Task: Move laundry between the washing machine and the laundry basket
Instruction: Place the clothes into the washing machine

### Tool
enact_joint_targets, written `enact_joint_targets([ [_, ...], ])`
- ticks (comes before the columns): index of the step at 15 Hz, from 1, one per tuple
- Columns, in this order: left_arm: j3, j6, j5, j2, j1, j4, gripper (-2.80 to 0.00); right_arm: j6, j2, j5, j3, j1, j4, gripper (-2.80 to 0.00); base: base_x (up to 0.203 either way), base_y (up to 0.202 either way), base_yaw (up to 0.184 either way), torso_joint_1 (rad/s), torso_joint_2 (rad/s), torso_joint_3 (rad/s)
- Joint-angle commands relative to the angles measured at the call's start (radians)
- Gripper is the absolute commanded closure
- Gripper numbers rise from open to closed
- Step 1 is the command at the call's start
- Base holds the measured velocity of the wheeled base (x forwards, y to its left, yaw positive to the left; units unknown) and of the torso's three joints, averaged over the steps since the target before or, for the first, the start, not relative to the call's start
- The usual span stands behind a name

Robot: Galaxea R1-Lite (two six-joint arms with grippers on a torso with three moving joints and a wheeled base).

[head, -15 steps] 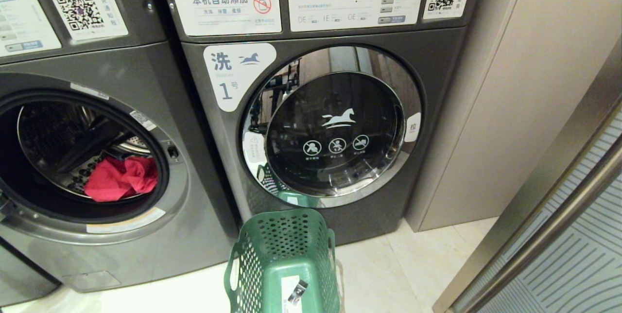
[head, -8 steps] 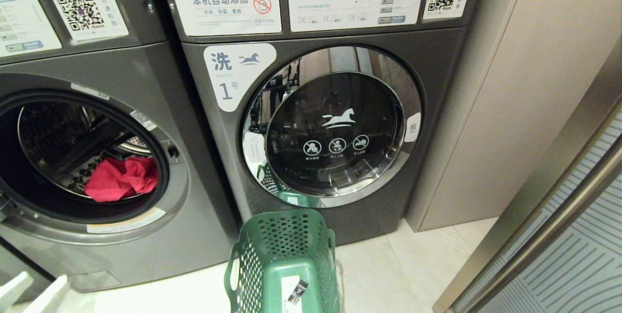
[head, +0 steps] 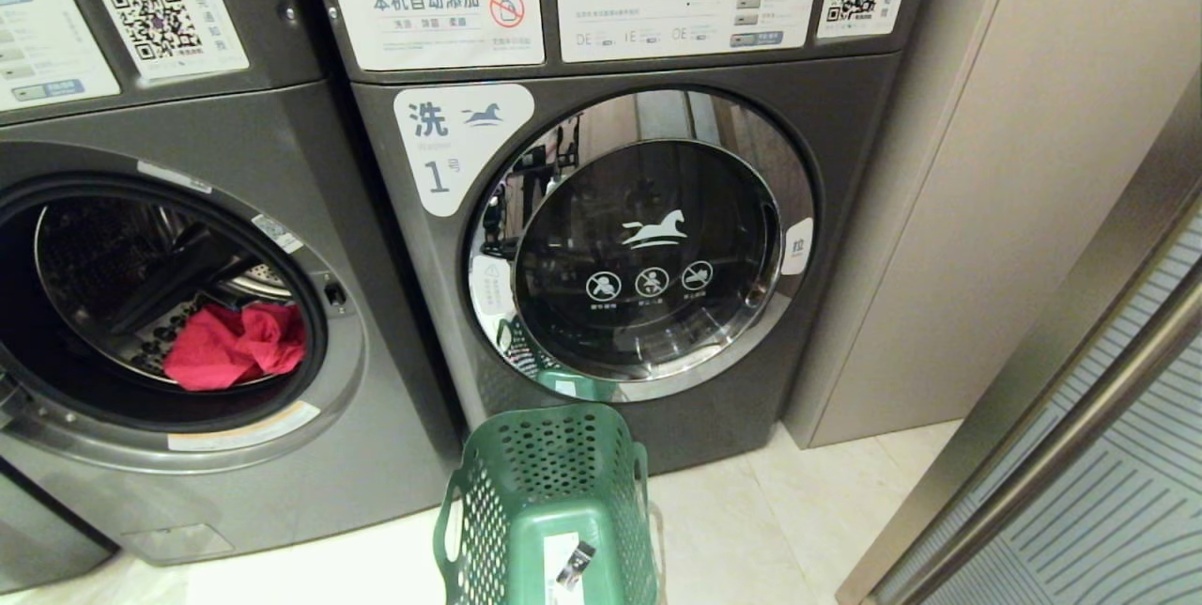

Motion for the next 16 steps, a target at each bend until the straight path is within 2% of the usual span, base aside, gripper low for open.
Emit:
enact_joint_targets([
  [1, 0.004, -0.007, 0.011, -0.042, -0.002, 0.019, 0.0, 0.0, 0.001, 0.0, 0.0, 0.0, 0.0, 0.0, 0.0, 0.0, 0.0, 0.0, 0.0, 0.0],
  [16, 0.002, -0.05, 0.011, -0.042, -0.002, 0.014, 0.0, -0.012, 0.001, 0.003, 0.0, 0.002, 0.001, 0.0, 0.0, 0.0, 0.0, 0.0, 0.0, 0.0],
])
